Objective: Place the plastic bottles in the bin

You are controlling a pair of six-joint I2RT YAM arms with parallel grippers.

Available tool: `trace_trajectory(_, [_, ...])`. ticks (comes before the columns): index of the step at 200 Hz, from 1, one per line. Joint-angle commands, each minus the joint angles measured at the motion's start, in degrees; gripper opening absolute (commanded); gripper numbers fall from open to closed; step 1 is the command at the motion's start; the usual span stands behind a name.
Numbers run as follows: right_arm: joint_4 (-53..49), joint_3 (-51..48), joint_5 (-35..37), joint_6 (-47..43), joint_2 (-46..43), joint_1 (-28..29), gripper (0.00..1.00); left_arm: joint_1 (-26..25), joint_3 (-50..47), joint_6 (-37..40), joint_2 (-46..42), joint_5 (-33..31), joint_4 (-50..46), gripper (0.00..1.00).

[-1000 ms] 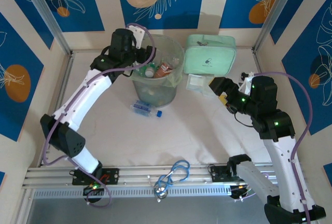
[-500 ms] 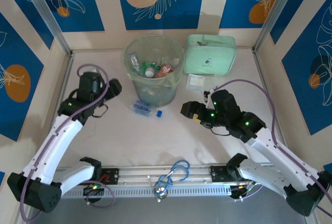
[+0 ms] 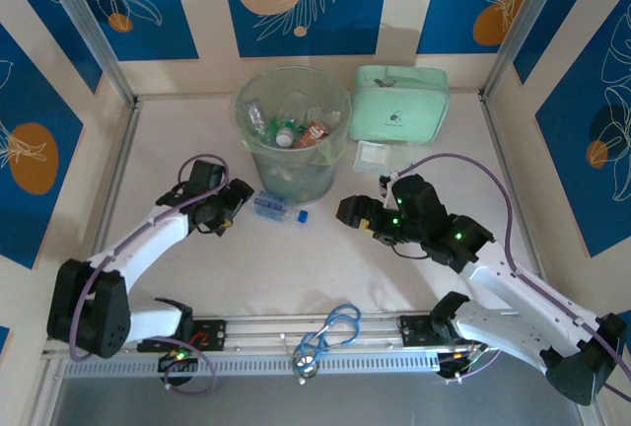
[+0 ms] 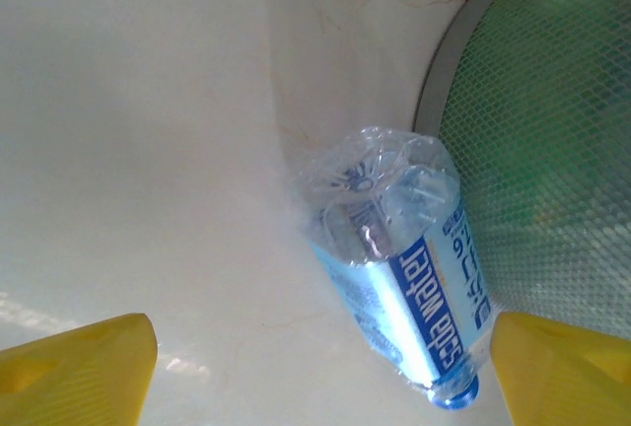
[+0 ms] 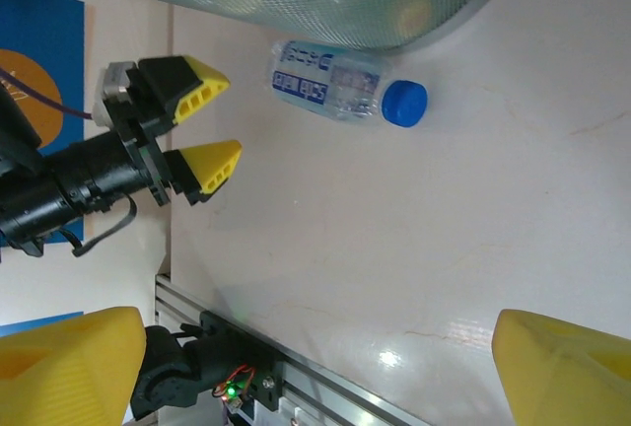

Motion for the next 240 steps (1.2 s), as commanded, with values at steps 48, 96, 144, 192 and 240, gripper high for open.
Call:
trace_trajectory(48, [2.8,-2.1,-1.5,1.5,-0.2,0.0,0.91,0.8,5.1,-4.4,9.2,4.6,6.2,0.88])
trace_trajectory(96, [3.0,-2.2,-1.1,1.9,-0.1,0.1,0.91,-0.1,5.6,-9.8,12.9,5.4,8.1,0.87])
trace_trajectory(144, [1.1,-1.6,0.7,1.7,-1.6,0.2,0.9,-1.7,8.8,-10.7,17.7,4.7,4.4,0.82])
trace_trajectory(192, [-0.5,-0.7,1.8,1.3,-2.7,0.1,0.9,-3.1,10.9,-10.1,19.5,3.0,-0.6,0.74])
trace_trajectory(240, [-1.4,0.5,2.4,0.7,-2.9,0.1,0.9,-3.8,9.9,-8.2,20.7,3.6,-1.7,0.67])
